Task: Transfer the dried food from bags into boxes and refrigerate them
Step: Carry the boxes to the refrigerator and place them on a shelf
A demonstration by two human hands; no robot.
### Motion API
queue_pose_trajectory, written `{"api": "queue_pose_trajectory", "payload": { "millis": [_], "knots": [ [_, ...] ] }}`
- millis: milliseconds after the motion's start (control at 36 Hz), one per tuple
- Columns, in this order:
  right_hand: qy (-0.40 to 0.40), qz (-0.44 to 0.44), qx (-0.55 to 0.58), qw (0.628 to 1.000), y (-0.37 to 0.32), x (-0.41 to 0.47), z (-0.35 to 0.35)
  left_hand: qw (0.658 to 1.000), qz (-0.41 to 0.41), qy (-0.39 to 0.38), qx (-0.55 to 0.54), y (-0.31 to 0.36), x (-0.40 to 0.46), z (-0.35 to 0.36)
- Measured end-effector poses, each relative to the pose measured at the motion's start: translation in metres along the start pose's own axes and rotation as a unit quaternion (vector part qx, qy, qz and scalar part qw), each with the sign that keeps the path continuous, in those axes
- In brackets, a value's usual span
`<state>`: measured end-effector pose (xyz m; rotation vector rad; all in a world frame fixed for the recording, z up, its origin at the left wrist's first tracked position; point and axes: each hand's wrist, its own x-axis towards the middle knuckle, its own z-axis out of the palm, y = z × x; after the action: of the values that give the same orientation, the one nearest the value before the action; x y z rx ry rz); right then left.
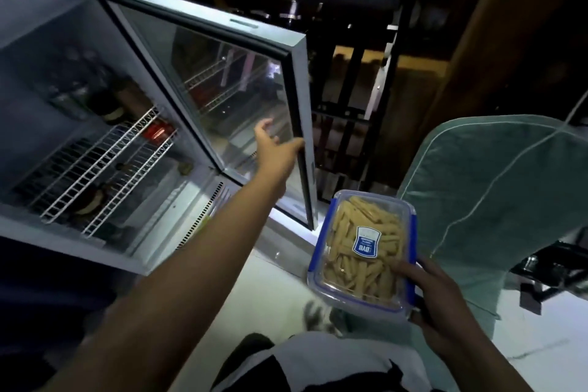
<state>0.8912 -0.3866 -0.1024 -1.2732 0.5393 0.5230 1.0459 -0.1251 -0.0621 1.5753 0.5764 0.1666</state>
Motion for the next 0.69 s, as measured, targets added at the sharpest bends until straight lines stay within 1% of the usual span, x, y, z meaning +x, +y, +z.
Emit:
{"api": "queue_pose_trajectory", "payload": {
  "millis": [28,83,139,194,250,278,333,389,528,694],
  "knots": [
    [-0.001,0.0,0.002,1.0,0.0,0.0,0.0,0.999,-0.01,-0.035,0.002,-0.006,-0.015,-0.003],
    [-0.011,0.01,0.009,1.0,0.002,0.002,0.001,0.991,-0.03,-0.118,0.049,-0.018,-0.048,-0.016],
    [-0.016,0.016,-0.001,1.0,0.004,0.008,0.006,0.979,-0.068,-0.17,0.091,-0.028,-0.076,-0.036],
    [-0.039,0.025,-0.019,0.999,0.003,0.018,0.025,0.969,-0.129,-0.188,0.092,-0.04,-0.094,-0.07],
    [-0.072,0.034,-0.039,0.996,0.0,0.029,0.048,0.963,-0.187,-0.188,0.054,-0.049,-0.106,-0.106],
    [-0.09,0.036,-0.051,0.994,0.0,0.034,0.061,0.96,-0.206,-0.19,0.028,-0.053,-0.111,-0.122],
    [-0.122,0.039,-0.078,0.989,-0.002,0.044,0.09,0.957,-0.214,-0.193,-0.01,-0.059,-0.118,-0.153],
    [-0.152,0.039,-0.108,0.982,-0.002,0.053,0.122,0.959,-0.214,-0.179,-0.04,-0.062,-0.119,-0.179],
    [-0.232,0.047,-0.172,0.956,-0.001,0.075,0.213,0.967,-0.215,-0.077,-0.117,-0.079,-0.103,-0.245],
    [-0.287,0.05,-0.239,0.926,-0.008,0.095,0.331,0.967,-0.185,0.015,-0.177,-0.091,-0.075,-0.317]
  ]
}}
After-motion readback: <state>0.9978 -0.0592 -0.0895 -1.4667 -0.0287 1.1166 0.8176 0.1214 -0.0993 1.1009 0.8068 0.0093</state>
